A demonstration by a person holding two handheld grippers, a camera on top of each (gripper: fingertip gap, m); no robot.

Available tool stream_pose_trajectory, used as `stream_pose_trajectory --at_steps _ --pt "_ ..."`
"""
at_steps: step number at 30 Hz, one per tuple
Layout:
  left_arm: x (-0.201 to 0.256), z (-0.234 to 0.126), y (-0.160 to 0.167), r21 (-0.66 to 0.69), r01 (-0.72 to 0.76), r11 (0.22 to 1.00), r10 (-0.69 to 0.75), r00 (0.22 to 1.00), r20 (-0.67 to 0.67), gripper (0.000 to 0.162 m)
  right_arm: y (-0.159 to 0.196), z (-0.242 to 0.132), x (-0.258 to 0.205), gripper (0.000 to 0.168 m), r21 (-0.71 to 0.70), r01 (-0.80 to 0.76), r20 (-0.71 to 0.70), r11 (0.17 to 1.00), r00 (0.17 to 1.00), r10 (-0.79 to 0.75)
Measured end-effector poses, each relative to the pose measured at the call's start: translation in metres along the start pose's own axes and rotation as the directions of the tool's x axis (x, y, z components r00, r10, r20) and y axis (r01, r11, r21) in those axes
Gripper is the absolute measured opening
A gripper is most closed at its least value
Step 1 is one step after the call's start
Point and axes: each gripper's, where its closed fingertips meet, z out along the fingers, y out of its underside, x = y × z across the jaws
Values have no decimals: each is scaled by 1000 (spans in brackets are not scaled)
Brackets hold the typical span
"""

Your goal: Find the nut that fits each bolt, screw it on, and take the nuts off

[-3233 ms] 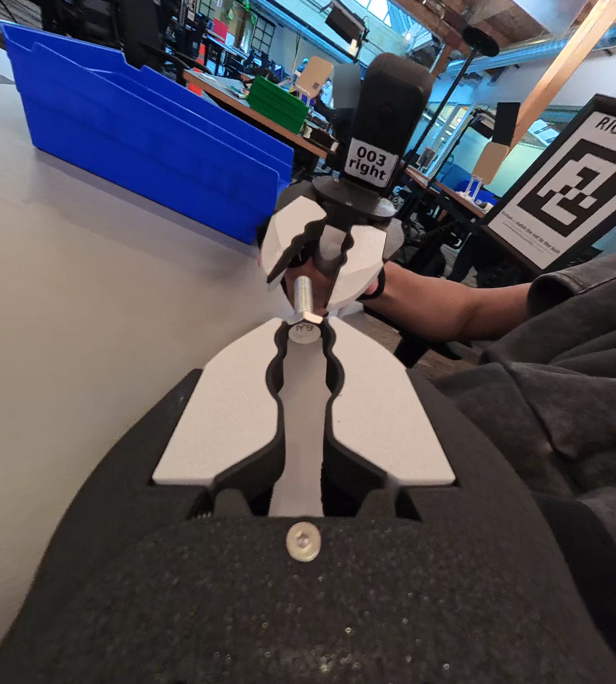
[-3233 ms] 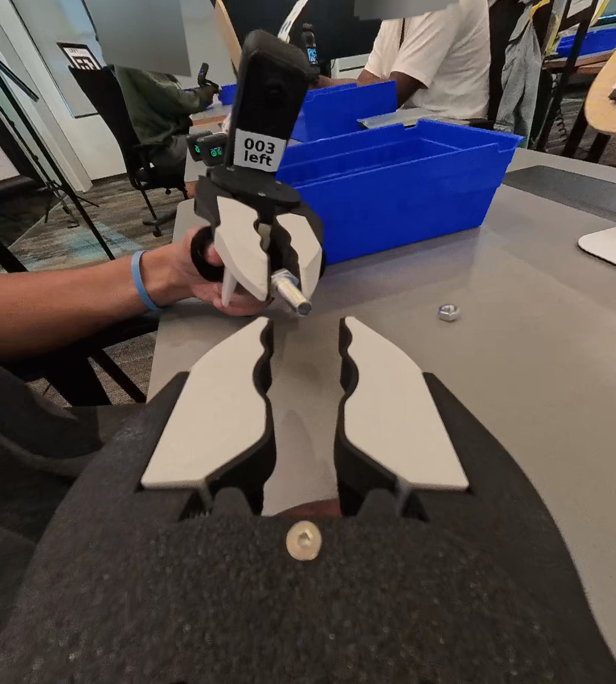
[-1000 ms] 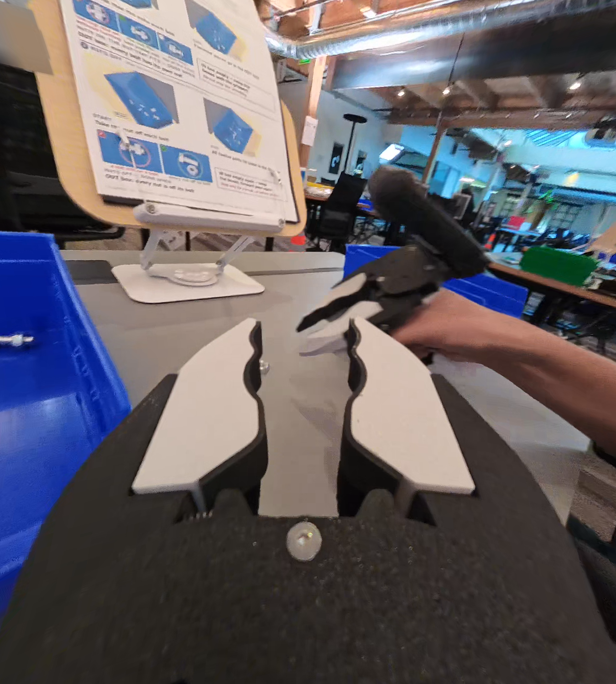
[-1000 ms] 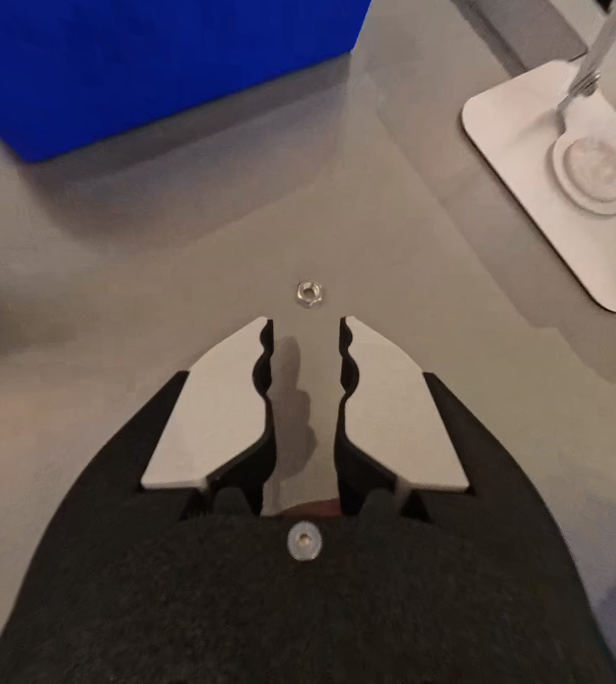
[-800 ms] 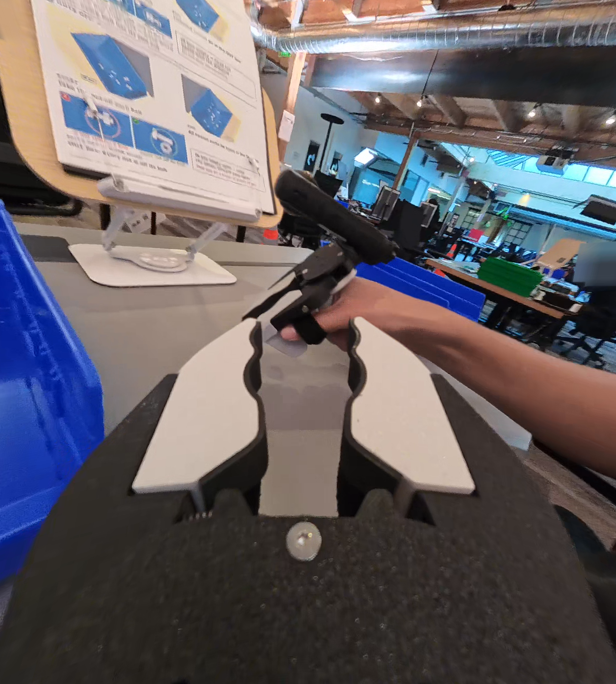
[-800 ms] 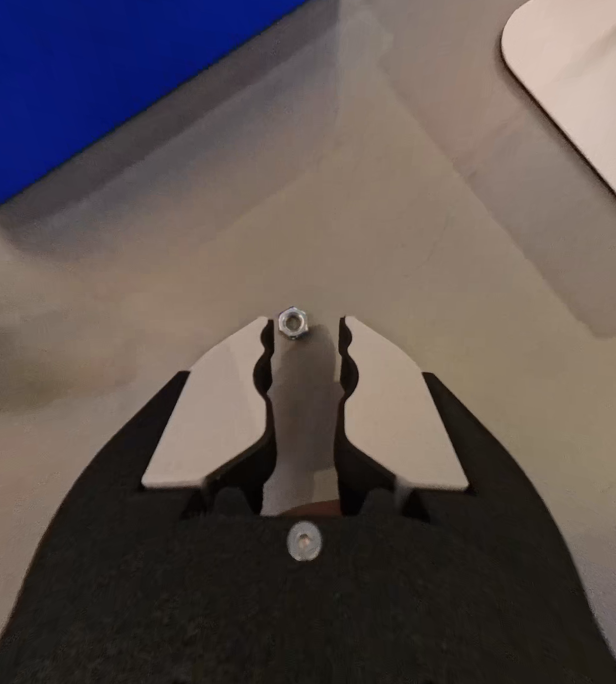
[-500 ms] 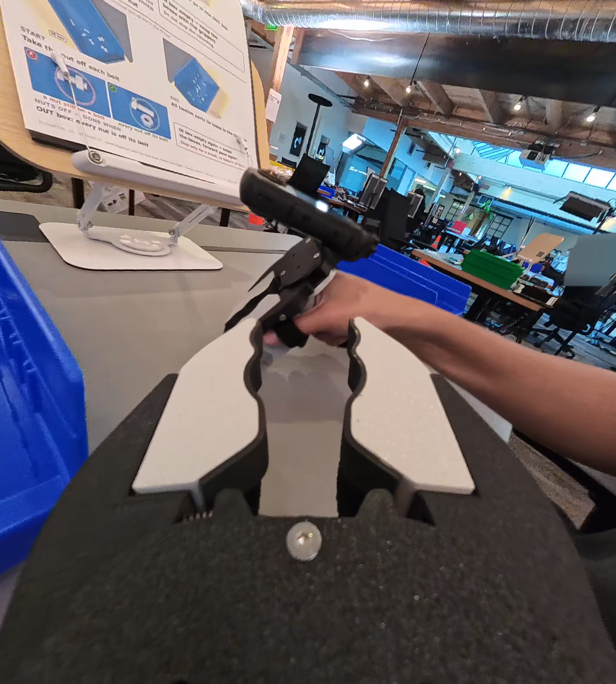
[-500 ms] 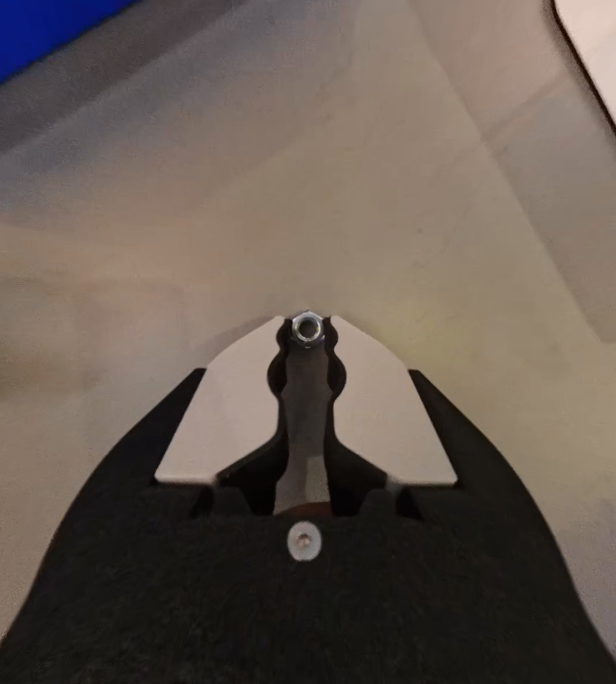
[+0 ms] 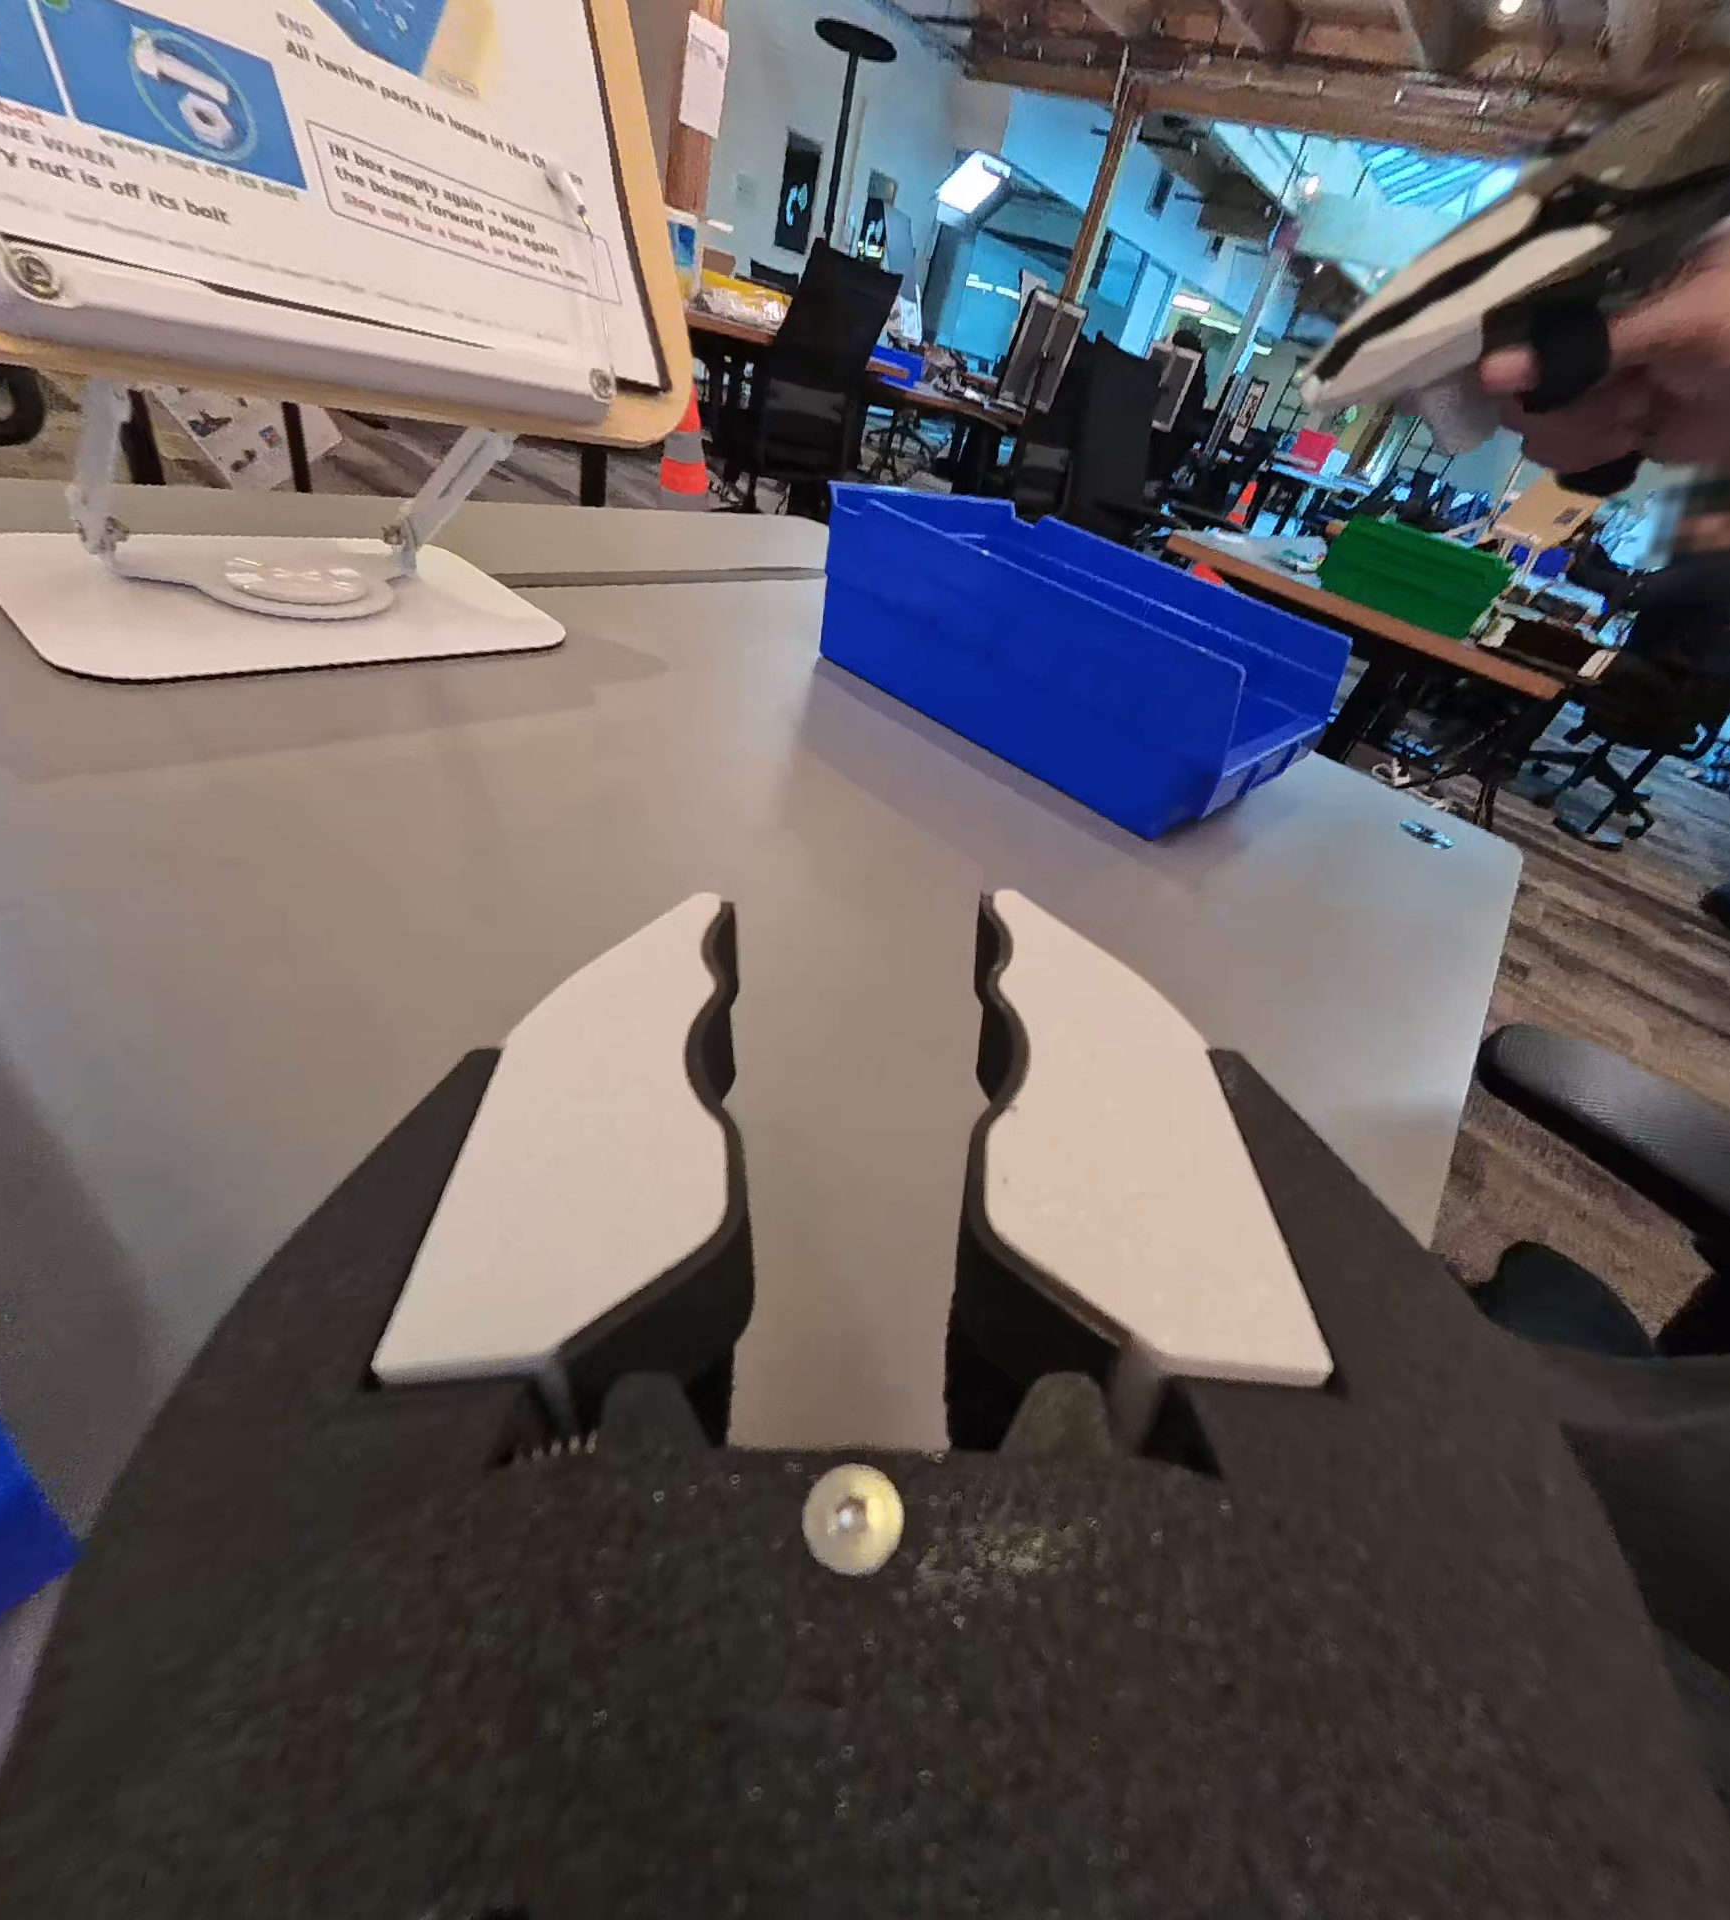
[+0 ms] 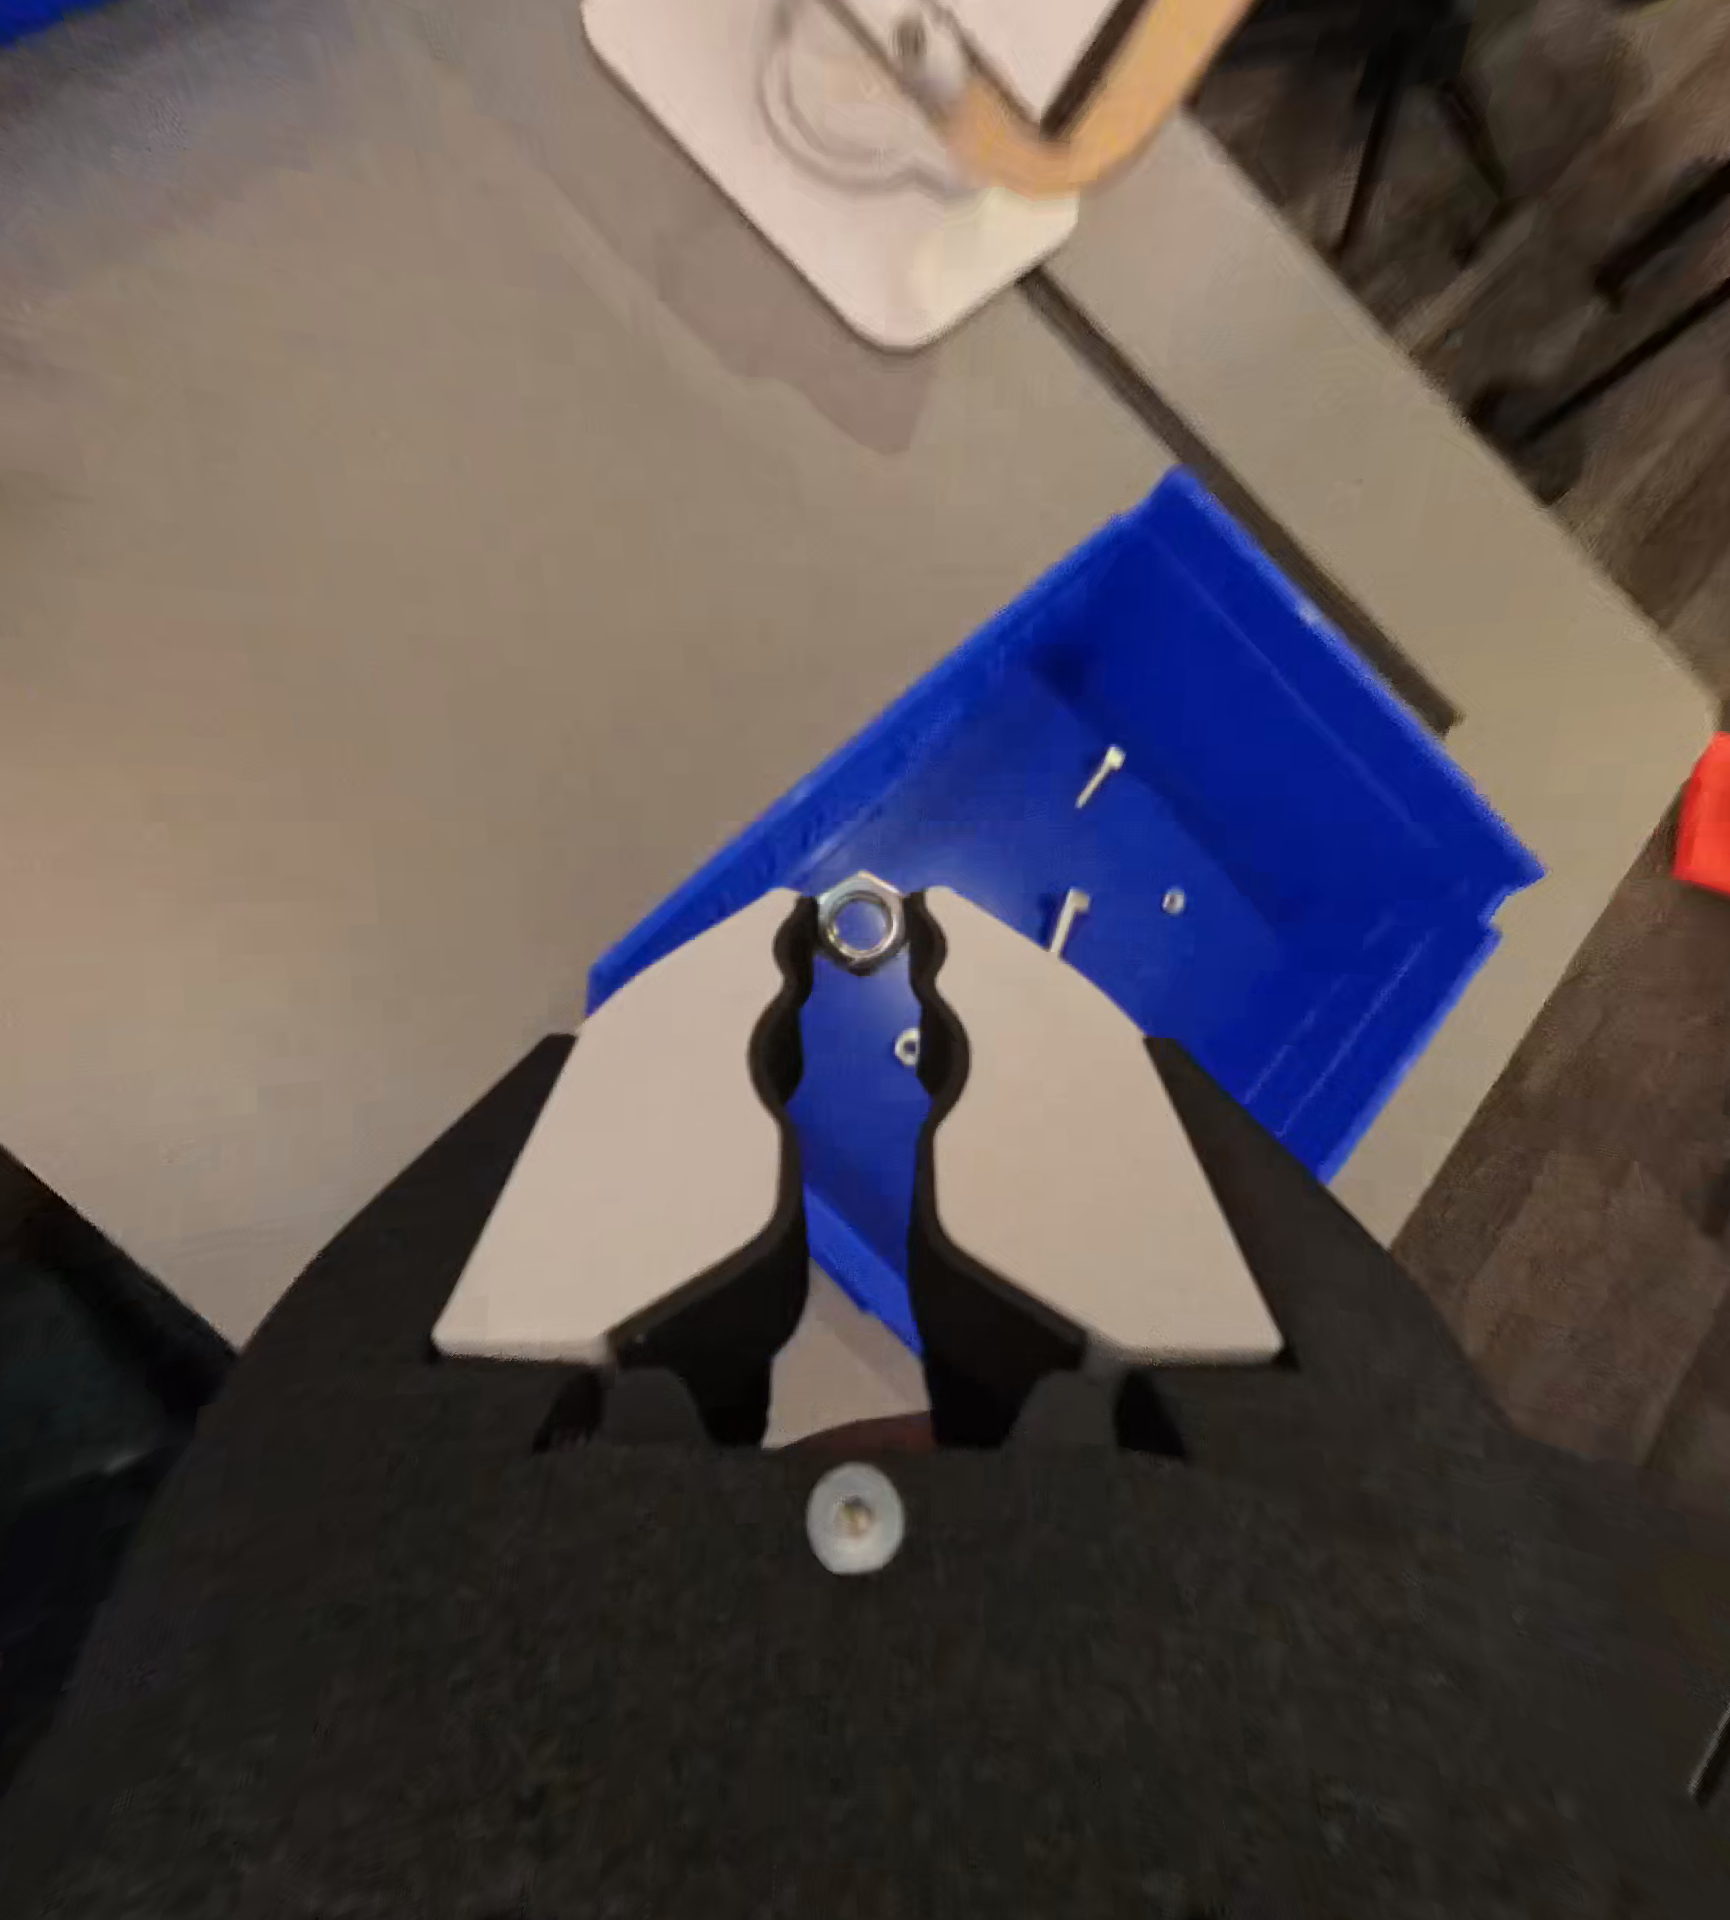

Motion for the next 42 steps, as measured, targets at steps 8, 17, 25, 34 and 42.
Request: stream_pose_trajectory --at_steps 8,17,25,34,42 --pt "3 3 4 -25 -21 999 21 1000 7 43 134 74 37 18 -455 -24 145 890 984 101" --pt "1 0 4 -22 19 1000 -19 1000 -11 44 195 88 48 17 -756 27 87 655 994 60" --pt "11 4 9 -55 -38 998 37 999 -22 43 204 95 53 20 -791 34 50 611 999 9" --pt "7 6 9 -60 24 998 -25 999 -25 44 9 43 -79 34 40 194 70 980 978 -197" --pt "4 12 27 -178 15 984 -9 999 36 43 -72 86 -210 28 649 -337 516 683 854 -69"
